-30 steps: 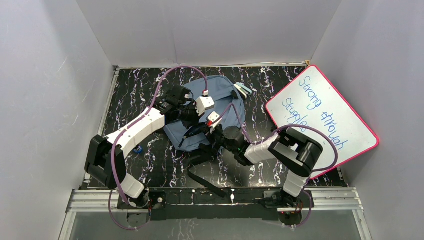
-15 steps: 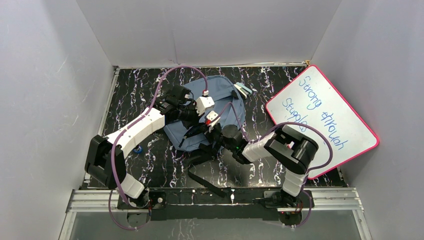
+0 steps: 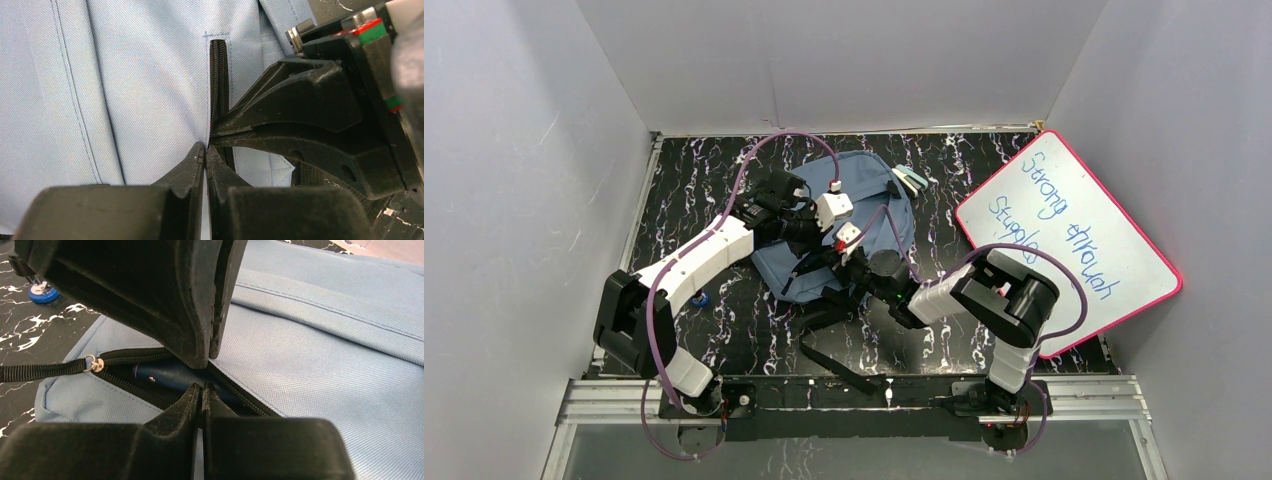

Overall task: Pack the student bag
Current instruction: Place the personal item in the student bag.

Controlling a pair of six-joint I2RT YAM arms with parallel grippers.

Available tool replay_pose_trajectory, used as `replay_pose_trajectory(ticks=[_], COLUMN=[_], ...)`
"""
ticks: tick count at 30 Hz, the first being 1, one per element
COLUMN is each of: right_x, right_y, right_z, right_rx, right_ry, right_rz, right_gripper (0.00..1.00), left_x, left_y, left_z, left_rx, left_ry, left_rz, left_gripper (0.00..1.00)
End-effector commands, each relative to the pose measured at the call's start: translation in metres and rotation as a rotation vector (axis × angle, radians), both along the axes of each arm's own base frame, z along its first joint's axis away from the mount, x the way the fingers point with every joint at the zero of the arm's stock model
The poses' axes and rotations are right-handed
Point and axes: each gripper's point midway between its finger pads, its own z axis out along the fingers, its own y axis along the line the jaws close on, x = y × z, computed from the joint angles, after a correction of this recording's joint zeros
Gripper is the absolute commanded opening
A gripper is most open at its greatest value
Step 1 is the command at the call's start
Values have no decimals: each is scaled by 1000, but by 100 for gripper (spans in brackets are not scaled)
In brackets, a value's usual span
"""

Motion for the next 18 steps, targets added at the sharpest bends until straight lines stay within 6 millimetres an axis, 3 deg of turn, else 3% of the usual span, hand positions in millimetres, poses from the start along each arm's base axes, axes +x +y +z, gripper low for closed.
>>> replay_pose_trajectory(ticks=[1, 8, 18], right_x=[0, -1, 7], right_y=[-1, -7, 4], right_z=[31, 25, 26], right_rx=[72, 62, 72], right_ry=[-62, -51, -61], right_rz=[6, -8, -5], right_gripper=[13, 13, 13], left_x=[0, 1, 0], left_y=[-11, -12, -11], left_z=[21, 20, 20], left_rx=[-54, -54, -54], left_ry=[-19, -16, -14], left_rz=[-25, -24, -24], left_gripper=[0, 0, 0])
